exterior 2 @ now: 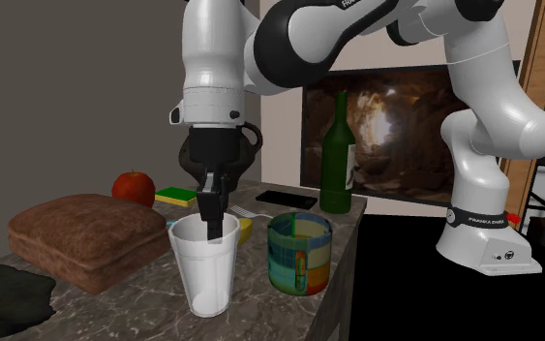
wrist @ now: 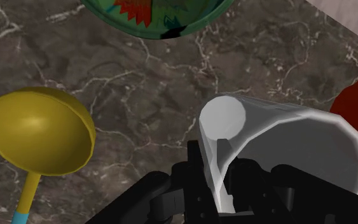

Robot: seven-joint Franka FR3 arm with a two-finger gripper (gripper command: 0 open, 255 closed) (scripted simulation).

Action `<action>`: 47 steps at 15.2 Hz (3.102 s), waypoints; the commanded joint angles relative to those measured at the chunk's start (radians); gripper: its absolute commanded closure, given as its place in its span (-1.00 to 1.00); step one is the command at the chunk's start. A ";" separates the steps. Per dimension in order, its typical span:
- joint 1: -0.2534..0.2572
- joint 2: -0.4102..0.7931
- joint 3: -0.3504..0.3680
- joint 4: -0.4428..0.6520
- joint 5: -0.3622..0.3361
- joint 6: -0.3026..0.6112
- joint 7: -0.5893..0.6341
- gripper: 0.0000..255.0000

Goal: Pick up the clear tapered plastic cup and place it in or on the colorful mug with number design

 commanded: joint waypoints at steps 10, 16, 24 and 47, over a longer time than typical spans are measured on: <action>-0.003 -0.035 0.005 0.045 0.008 -0.080 0.001 1.00; -0.004 -0.059 0.007 0.094 0.014 -0.151 0.002 1.00; -0.004 -0.078 0.010 0.174 0.017 -0.250 0.007 1.00; -0.061 -0.562 -0.004 -0.182 0.155 -0.368 -0.076 1.00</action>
